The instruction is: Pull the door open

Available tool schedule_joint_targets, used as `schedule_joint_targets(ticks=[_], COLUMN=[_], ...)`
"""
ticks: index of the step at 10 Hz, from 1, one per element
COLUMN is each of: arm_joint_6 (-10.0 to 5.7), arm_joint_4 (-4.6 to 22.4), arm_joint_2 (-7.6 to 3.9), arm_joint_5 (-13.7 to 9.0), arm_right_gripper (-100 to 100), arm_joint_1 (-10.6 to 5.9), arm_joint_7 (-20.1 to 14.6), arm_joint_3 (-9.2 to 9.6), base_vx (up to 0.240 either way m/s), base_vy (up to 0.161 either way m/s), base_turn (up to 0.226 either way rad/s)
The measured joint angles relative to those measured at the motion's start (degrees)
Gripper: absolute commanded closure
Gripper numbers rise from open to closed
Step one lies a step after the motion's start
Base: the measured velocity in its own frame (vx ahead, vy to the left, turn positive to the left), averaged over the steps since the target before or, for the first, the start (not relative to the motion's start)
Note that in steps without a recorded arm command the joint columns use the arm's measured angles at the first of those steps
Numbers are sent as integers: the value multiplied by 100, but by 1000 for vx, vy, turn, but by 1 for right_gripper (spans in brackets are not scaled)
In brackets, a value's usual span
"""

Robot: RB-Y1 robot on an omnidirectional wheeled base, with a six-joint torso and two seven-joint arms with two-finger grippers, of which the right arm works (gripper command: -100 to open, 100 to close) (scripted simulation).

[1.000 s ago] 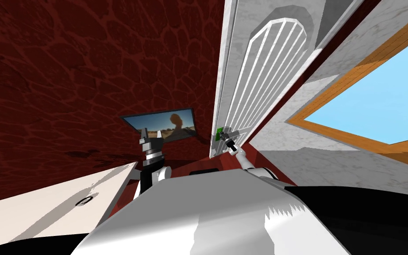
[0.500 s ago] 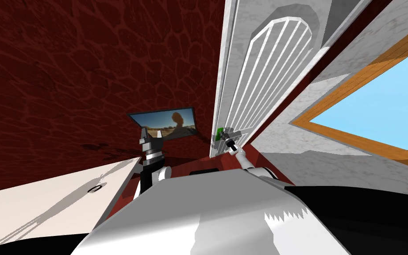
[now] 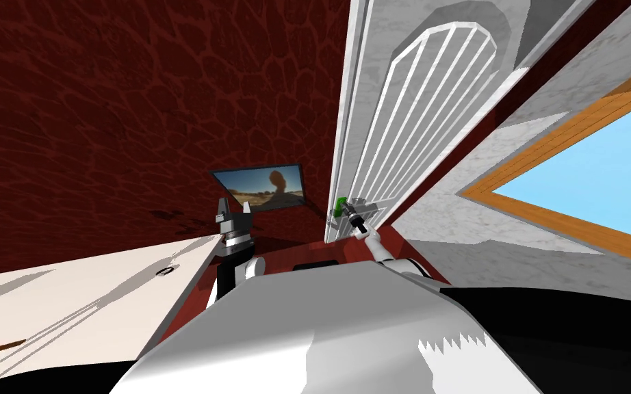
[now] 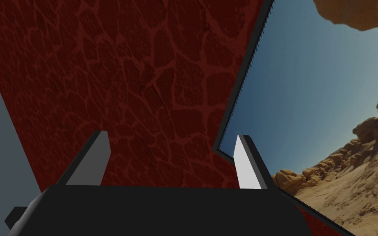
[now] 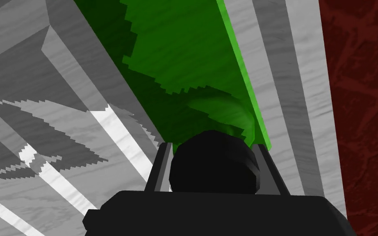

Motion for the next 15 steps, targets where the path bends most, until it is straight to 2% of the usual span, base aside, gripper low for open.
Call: schedule_joint_targets(ticks=[3,5,7,12,15], arm_joint_6=[1,13,62,41,82], arm_joint_4=[61,54,21,108,89], arm_joint_2=[-25,-21,-30,-60,-79], arm_joint_5=[-393,-554,-826,-1324,-1653], arm_right_gripper=[100,100,100,100,100], arm_joint_1=[-30,-22,3,-32,-25], arm_joint_7=[-480,-720,-1051,-1720,-2144], arm_joint_3=[-1,17,34,42,48], base_vx=[-65,-51,-69,-59,-71], base_vy=[-60,-52,-57,-47,-44], base_turn=[117,118,123,120,113])
